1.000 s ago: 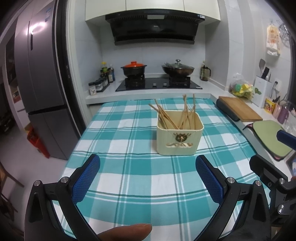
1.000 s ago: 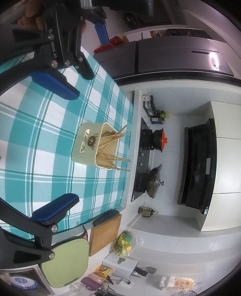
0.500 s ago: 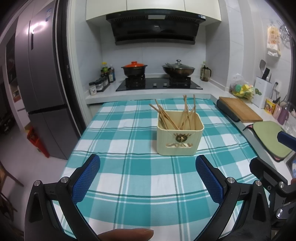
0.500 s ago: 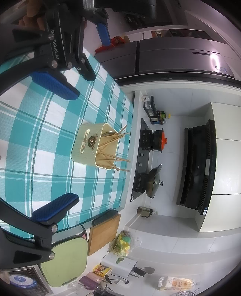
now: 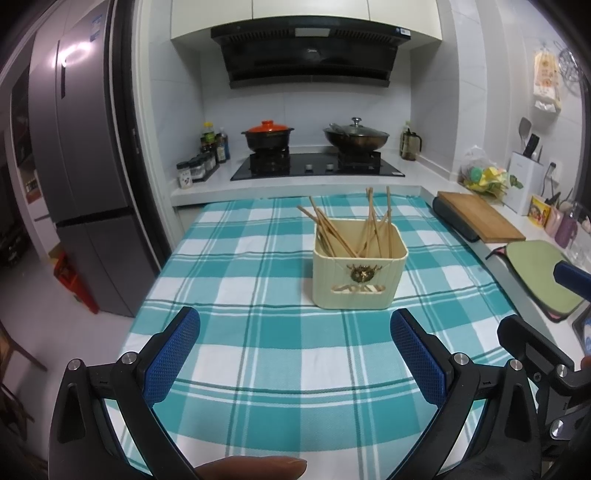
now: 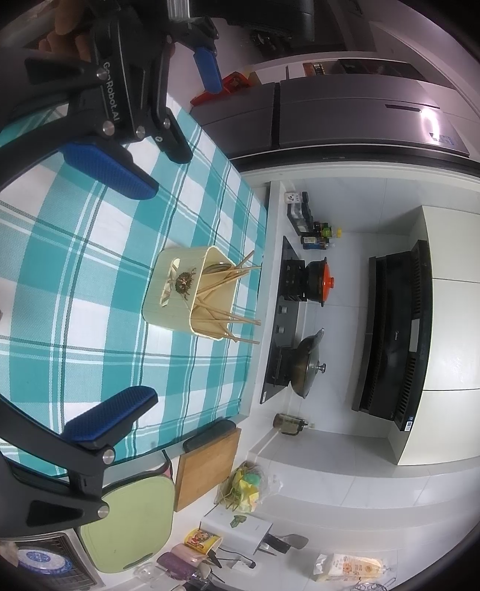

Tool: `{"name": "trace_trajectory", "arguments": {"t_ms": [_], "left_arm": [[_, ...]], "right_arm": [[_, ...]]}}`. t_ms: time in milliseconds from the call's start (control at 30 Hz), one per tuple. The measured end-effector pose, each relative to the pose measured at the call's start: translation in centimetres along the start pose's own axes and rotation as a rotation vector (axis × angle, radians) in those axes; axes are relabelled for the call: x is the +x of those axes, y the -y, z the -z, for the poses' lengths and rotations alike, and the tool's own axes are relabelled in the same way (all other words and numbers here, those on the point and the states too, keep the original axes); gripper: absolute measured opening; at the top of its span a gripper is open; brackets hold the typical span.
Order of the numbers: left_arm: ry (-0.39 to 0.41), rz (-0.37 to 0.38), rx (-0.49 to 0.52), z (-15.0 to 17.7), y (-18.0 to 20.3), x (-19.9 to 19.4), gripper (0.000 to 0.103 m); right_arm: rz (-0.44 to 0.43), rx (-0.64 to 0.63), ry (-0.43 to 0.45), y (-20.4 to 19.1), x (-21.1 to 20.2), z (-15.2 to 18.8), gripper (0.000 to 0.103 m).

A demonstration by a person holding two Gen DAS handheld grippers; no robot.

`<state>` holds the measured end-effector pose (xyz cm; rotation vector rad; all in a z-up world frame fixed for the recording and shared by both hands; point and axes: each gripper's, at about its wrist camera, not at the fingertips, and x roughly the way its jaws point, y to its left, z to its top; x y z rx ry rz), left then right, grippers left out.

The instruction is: Organize utensils

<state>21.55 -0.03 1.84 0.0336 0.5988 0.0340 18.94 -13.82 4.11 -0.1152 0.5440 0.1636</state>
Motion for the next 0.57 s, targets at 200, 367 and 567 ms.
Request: {"name": "trace_trajectory", "arguments": {"t_ms": [200, 367, 567], "left_arm": [[-0.002, 0.0, 0.0, 0.08, 0.05, 0.12, 0.103], [-0.018, 0.019, -0.002, 0.19, 0.18, 0.73, 0.103], [-0.016, 0.013, -0.007, 0.17, 0.27, 0.88, 0.103]], "right_arm": [[-0.003, -0.002, -0.005, 0.11, -0.01, 0.03, 0.103], [-0.002, 0.001, -0.006, 0.28, -0.03, 0.03, 0.103], [-0.003, 0.003, -0.015, 0.68, 0.46, 0.37, 0.103]]}}
